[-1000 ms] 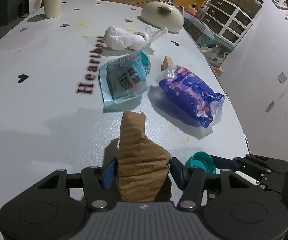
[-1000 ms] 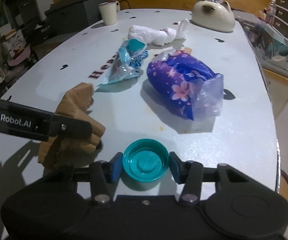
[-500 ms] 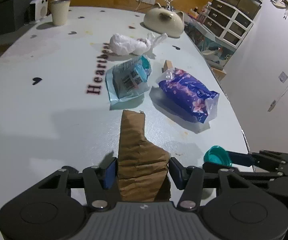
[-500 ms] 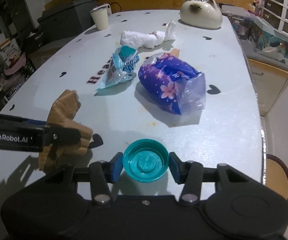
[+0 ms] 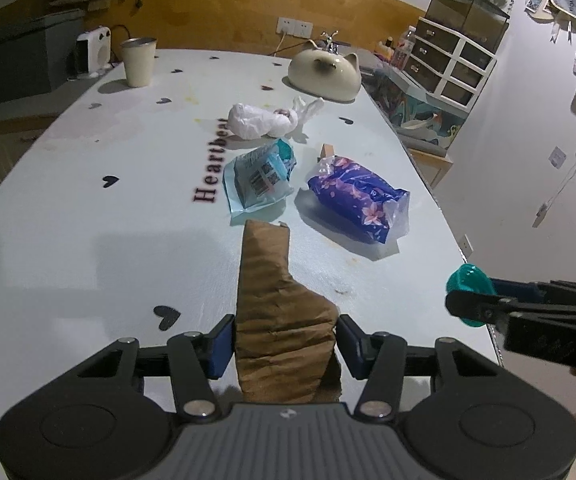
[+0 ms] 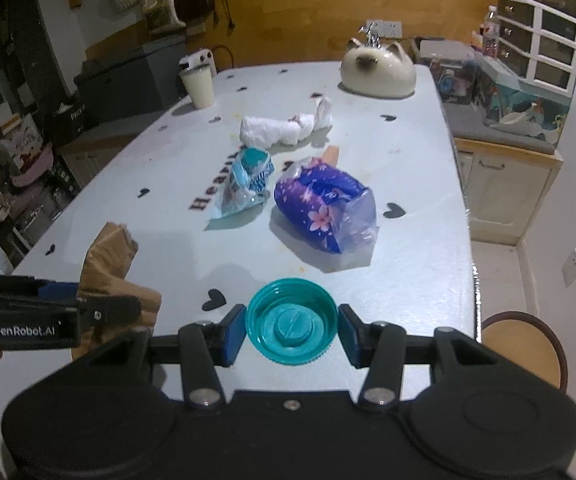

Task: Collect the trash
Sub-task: 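Lower the right gripper onto the teal bottle cap and close it, then carry the paper bag and teal cap with both grippers over the tan bin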

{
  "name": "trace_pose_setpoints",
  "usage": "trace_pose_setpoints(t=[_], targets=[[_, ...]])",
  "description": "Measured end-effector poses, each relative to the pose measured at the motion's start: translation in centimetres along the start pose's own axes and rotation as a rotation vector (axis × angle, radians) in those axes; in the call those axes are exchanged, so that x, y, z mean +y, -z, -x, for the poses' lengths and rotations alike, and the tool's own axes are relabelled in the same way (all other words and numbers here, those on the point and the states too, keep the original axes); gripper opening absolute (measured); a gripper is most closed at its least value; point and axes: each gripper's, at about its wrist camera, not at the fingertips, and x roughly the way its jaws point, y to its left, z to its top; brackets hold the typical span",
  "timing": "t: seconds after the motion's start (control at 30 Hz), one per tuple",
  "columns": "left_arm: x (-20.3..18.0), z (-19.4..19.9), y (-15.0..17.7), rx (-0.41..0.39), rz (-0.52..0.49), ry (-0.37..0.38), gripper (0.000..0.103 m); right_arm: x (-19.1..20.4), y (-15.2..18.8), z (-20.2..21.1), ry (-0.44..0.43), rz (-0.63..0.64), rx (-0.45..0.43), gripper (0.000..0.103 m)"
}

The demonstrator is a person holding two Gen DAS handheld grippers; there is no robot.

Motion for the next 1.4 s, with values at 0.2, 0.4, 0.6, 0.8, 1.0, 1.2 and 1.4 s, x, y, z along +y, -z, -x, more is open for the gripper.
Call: trace_pose_setpoints(t=[0.2, 0.4, 0.6, 0.8, 1.0, 1.2, 1.4], targets=[[-1.0, 2.3, 0.8, -0.032, -0.01, -0.014, 0.054, -0.2, 0.7, 3.1, 0.012, -0.013, -0.037, 0.05], [-2.1, 3.9, 1.7, -0.054, -0.017, -0.014, 0.054, -0.6, 1.4, 5.7, 0.026, -0.011, -0.073, 0.05], [-3.9, 4.9, 2.0, -0.07, -0.039, -0.006, 0.054, -1.3, 2.2, 7.8, 0.043, -0.015, -0.098, 0.05], [-6.6, 4.8, 2.1, -0.074, -0.05, -0.011, 0.054, -3.1, 2.9, 9.0, 0.05, -0.033, -0.108, 0.05], [-9.8, 3.8, 1.9, -0.063, -0.05, -0.025, 0.054, -6.1, 3.2, 9.6, 0.045, -0.045, -0.106, 0.05], [-13.9, 2.1, 1.1, -0.051, -0.046, -0.031, 0.054, -10.6, 2.8, 10.0, 0.045, -0.055, -0.103, 0.05], [-19.0, -0.8, 0.0, -0.024, -0.051, -0.025, 0.054, -16.1, 2.1, 9.8, 0.037, -0.065, -0.086, 0.05]])
